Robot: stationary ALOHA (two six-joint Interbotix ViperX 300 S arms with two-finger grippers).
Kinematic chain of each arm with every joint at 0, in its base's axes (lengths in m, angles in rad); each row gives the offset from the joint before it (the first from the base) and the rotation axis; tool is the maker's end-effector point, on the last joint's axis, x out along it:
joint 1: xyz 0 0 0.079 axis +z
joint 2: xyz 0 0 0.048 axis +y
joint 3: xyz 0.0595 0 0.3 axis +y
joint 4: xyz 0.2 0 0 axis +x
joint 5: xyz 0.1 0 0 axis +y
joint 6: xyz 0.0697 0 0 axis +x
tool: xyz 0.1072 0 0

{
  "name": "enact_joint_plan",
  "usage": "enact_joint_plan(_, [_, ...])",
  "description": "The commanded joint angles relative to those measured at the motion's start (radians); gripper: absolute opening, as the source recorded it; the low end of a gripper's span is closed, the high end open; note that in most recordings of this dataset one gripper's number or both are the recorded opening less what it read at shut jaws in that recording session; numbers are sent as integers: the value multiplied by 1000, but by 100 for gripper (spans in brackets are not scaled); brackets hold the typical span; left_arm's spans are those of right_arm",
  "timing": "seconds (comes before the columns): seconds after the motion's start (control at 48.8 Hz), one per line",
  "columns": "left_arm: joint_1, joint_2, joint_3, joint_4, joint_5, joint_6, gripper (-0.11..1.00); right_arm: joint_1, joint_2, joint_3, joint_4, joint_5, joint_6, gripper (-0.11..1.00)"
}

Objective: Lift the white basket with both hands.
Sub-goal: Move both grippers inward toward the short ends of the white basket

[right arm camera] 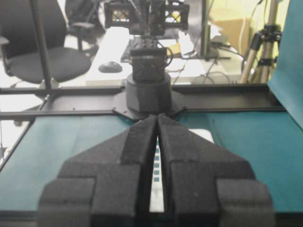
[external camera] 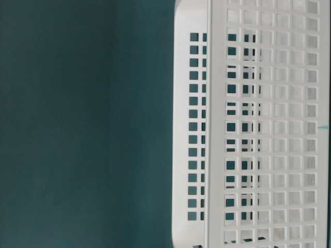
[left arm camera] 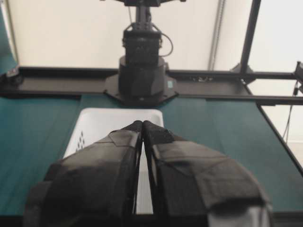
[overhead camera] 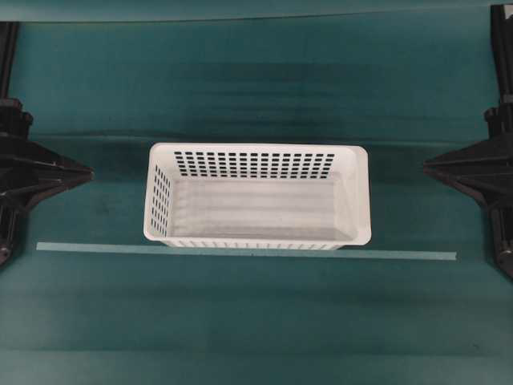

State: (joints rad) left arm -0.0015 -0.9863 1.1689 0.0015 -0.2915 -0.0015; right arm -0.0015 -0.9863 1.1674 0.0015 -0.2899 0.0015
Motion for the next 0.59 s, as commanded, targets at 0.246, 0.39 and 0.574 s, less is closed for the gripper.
enact_joint_plan(0.246, [3,46,-51,14,71,-176,-2,-8,166,-57,153,-2,98,3])
enact_joint_plan(0.39, [0,66,-77,14,89,-265,-4,-18,281,-144,221,60,206,3])
enact_joint_plan(0.574, [5,115,-155,14,189,-460,-4,-89,393,-285,330,325,379,3])
